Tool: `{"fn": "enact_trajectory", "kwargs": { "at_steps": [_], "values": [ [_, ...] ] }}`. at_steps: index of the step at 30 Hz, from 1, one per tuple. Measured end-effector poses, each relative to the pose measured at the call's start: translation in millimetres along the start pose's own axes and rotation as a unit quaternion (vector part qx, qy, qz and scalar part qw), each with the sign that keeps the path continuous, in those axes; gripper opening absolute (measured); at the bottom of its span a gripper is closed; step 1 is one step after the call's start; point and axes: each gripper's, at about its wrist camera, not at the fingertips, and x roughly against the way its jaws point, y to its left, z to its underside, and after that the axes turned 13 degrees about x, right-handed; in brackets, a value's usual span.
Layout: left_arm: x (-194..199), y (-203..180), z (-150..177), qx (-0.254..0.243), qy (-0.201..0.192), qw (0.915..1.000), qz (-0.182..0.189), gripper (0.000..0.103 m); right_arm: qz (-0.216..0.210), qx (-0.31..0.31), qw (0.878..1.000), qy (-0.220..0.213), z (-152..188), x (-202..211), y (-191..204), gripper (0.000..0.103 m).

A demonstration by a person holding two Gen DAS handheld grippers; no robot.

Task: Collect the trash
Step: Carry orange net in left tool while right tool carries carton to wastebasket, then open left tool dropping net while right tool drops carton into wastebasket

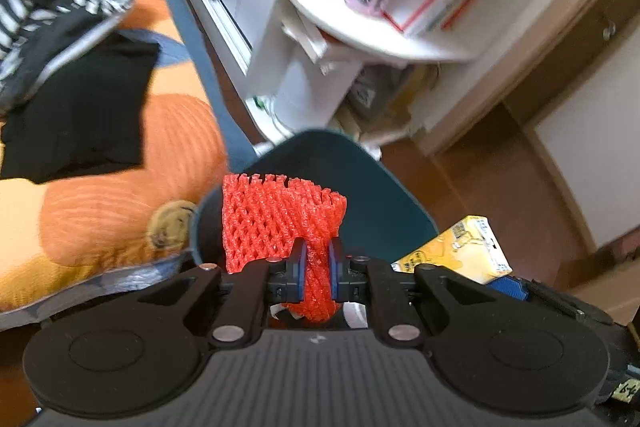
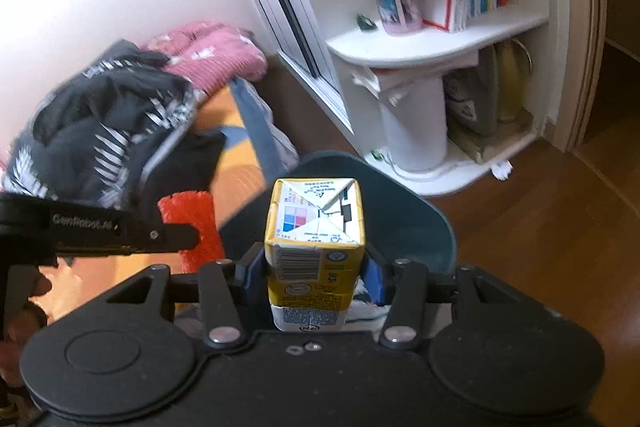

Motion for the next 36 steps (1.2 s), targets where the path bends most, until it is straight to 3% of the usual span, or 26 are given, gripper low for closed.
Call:
{"fn": "enact_trajectory", "kwargs": {
  "at_steps": [12, 23, 26, 28, 30, 36],
  "values": [
    [-91.9, -2.1, 21.0, -0.041, 0.076, 0.9944, -0.062, 0.011, 0.008, 0.037, 0.997, 0.064, 24.9, -39.7, 0.6, 0.051],
    [-104.6, 6.9, 31.8, -0.039, 0.092, 0.9921, -0.076, 0.013, 0.011, 0.038, 0.997, 0.068, 27.5, -31.9, 0.0, 0.051],
    [-96.0, 5.8, 31.3, -0.043, 0.083, 0.993, -0.072, 0.023, 0.015, 0.038, 0.997, 0.067, 27.8, -25.1, 1.6, 0.051],
    [-88.2, 6.2, 31.3, -0.042, 0.076, 0.9939, -0.068, 0.037, 0.016, 0.037, 0.997, 0.065, 27.1, -20.1, 3.2, 0.051],
    [-78.3, 6.6, 31.3, -0.04, 0.066, 0.9949, -0.065, 0.06, 0.013, 0.038, 0.997, 0.06, 26.0, -12.7, 5.9, 0.052],
    [-37.8, 10.7, 32.1, -0.034, 0.038, 0.9977, -0.045, 0.06, 0.004, 0.049, 0.998, 0.038, 17.8, 15.4, 21.4, 0.052]
  ]
}}
